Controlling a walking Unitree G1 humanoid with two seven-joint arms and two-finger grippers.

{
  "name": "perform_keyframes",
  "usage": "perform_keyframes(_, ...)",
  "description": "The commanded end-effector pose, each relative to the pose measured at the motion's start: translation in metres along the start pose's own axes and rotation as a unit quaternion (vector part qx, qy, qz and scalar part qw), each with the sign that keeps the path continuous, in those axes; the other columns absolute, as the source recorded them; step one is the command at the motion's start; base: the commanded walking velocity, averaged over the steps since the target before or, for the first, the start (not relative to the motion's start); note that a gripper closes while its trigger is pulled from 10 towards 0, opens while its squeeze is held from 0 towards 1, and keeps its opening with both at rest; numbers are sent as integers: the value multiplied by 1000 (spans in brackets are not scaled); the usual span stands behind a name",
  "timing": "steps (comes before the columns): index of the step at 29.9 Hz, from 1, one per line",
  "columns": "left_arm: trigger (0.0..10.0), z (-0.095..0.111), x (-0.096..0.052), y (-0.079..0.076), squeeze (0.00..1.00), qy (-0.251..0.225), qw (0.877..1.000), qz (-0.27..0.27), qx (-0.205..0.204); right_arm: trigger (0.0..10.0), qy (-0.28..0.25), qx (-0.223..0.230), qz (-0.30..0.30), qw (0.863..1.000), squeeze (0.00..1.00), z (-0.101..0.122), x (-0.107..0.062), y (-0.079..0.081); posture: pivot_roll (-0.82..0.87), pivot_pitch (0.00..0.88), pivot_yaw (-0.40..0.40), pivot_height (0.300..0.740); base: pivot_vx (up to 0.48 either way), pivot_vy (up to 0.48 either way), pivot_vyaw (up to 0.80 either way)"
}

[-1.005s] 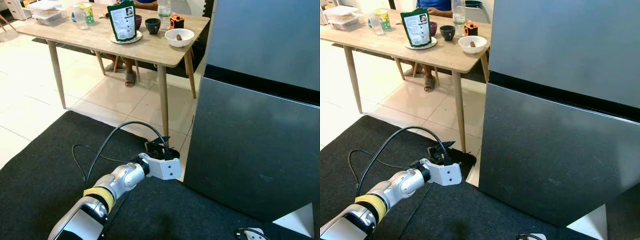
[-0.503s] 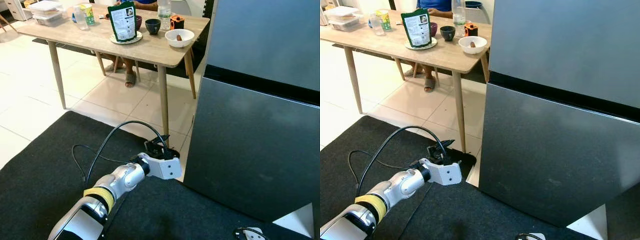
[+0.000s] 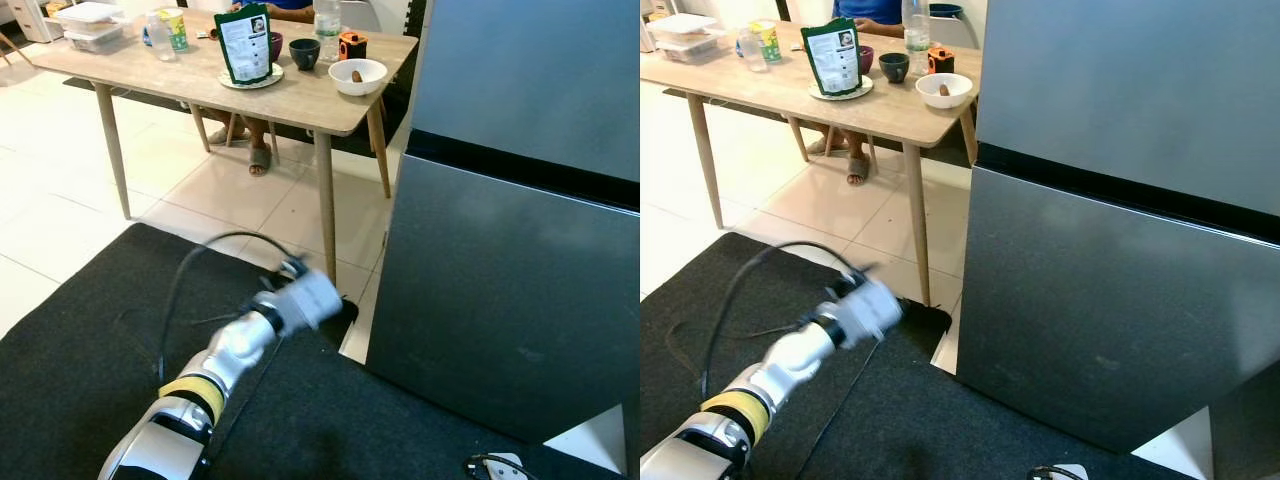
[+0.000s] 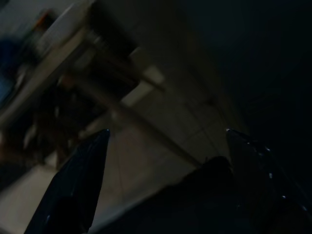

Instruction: Restocking fridge

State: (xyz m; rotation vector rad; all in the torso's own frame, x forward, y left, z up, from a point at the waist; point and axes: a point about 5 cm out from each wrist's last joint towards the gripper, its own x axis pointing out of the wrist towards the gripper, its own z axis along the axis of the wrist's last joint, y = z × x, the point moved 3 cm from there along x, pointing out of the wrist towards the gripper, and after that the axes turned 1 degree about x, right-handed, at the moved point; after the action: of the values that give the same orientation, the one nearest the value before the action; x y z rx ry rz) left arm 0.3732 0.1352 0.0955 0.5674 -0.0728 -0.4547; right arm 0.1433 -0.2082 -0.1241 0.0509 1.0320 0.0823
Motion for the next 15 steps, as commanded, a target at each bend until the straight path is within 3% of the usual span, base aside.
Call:
perform_keyframes(1,10000,-27,-11,10,0,54,987,51,-144,10000,32,-7,9,999,0,-19,-2,7,-82,136,36,740,0,0,0)
perform_keyframes(2,10000,-27,-11,10,0,54,987,51,-144,10000,32,-7,9,999,0,-19,-2,7,-82,136,36,740,0,0,0)
perform_keyframes(3,10000,-51,-22,14,0,99,954,98,-267,10000,31,-2,13,999,0,-18,-1,11,-79,135,39,740,0,0,0)
perform_keyframes(5,10000,-64,-30,14,0,122,937,121,-305,10000,32,1,18,999,0,-18,0,14,-79,135,39,740,0,0,0)
perform_keyframes(6,10000,-72,-35,13,0,139,920,135,-340,10000,32,1,18,999,0,-18,0,16,-82,133,40,740,0,0,0)
perform_keyframes(7,10000,-72,-35,13,0,139,920,135,-340,10000,32,1,18,999,0,-18,0,16,-82,133,40,740,0,0,0)
perform_keyframes(8,10000,-78,-38,9,0,149,904,142,-374,10000,31,1,19,999,0,-18,0,16,-83,133,39,740,0,0,0)
perform_keyframes(9,10000,-92,-48,-4,0,175,874,142,-431,10000,30,9,18,999,0,-18,1,17,-82,137,33,740,0,0,0)
perform_keyframes(10,10000,-96,-51,-10,0,182,864,136,-449,10000,29,16,17,999,0,-18,1,17,-82,137,33,740,0,0,0)
perform_keyframes(12,10000,-98,-53,-13,0,186,859,131,-459,10000,28,20,16,999,0,-18,1,17,-82,137,33,740,0,0,0)
perform_keyframes(15,10000,-122,-79,-39,0,257,851,114,-443,10000,23,15,17,999,0,-13,2,16,-92,137,21,740,0,0,0)
